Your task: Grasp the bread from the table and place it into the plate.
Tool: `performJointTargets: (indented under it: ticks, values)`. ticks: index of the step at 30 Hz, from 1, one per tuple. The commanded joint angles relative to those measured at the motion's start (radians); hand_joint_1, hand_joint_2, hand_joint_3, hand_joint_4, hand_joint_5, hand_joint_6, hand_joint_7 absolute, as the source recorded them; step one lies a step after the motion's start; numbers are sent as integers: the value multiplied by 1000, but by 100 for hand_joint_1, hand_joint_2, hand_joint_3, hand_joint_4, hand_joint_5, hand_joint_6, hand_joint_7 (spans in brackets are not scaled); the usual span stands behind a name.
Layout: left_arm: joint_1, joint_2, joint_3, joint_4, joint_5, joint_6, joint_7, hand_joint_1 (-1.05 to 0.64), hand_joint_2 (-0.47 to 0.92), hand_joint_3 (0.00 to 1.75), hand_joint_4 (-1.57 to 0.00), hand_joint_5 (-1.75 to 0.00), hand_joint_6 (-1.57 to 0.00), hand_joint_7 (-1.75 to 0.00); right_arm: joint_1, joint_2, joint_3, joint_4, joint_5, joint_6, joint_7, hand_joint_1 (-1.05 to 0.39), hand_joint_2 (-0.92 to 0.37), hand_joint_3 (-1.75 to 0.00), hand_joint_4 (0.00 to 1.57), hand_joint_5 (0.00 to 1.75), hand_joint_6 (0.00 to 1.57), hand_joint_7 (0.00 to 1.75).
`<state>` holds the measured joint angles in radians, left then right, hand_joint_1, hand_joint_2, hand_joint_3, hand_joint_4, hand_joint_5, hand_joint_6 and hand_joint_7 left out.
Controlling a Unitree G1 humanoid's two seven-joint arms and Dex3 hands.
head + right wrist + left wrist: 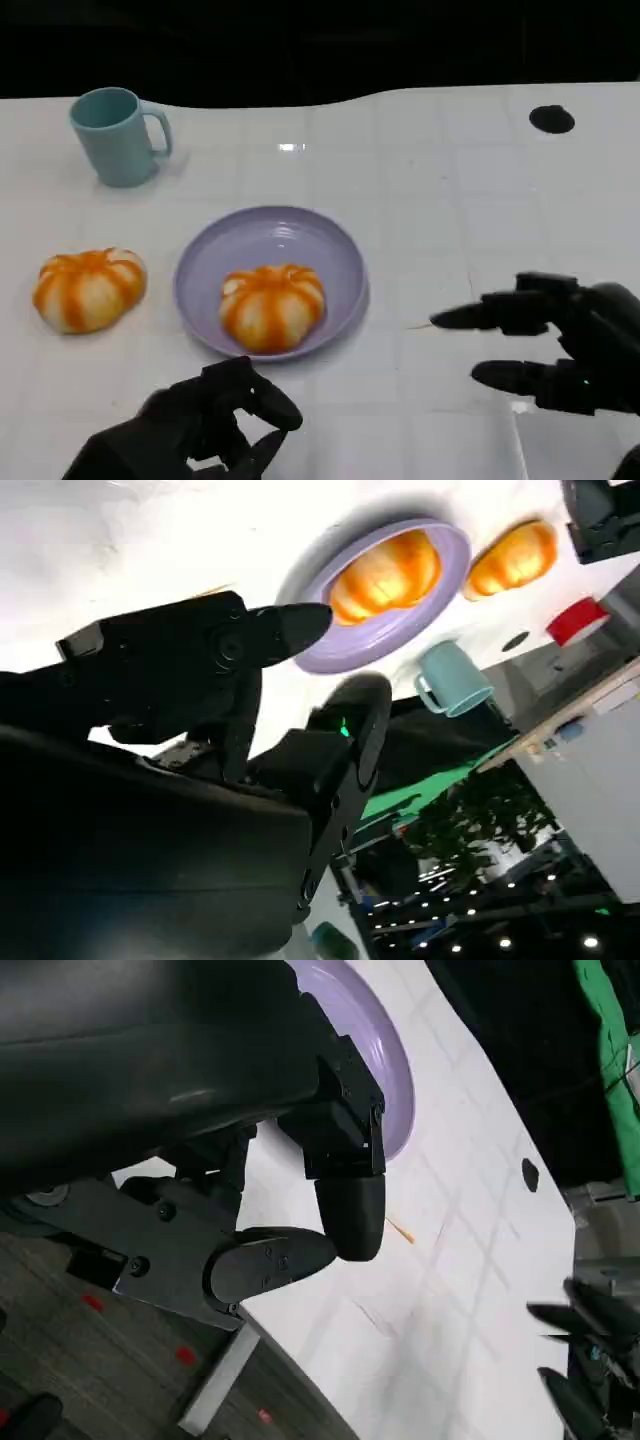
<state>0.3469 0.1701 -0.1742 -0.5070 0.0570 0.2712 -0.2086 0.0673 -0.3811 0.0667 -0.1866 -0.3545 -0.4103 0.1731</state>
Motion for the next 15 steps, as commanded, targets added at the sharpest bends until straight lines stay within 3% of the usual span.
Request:
performJointTargets:
  ticks: [1,2,5,11,15]
  values:
    - [1,15,2,-15,1,8,-4,-24,82,62,-64,-175,-63,-127,44,-18,-42,-18,15,-15,-13,5,-37,-114,87,153,111,58]
    - [2,15,2,-15,2,6,-4,-25,82,62,-64,-175,-63,-127,52,-17,-46,-19,17,-20,-14,6,-34,-125,87,163,104,79]
    - [2,18,2,-16,3,3,-4,-25,82,62,-64,-175,-63,-127,85,-12,-60,-25,21,-36,-23,6,-29,-140,89,172,96,109]
    - [0,19,11,-23,-12,12,-9,-24,82,62,-65,-175,-63,-127,146,15,-71,-64,-4,10,-48,4,-20,-152,92,175,89,136]
    - [0,24,18,-22,-16,11,-9,-24,82,62,-66,-175,-63,-127,163,39,-61,-47,-25,20,-74,5,-18,-154,93,175,87,142]
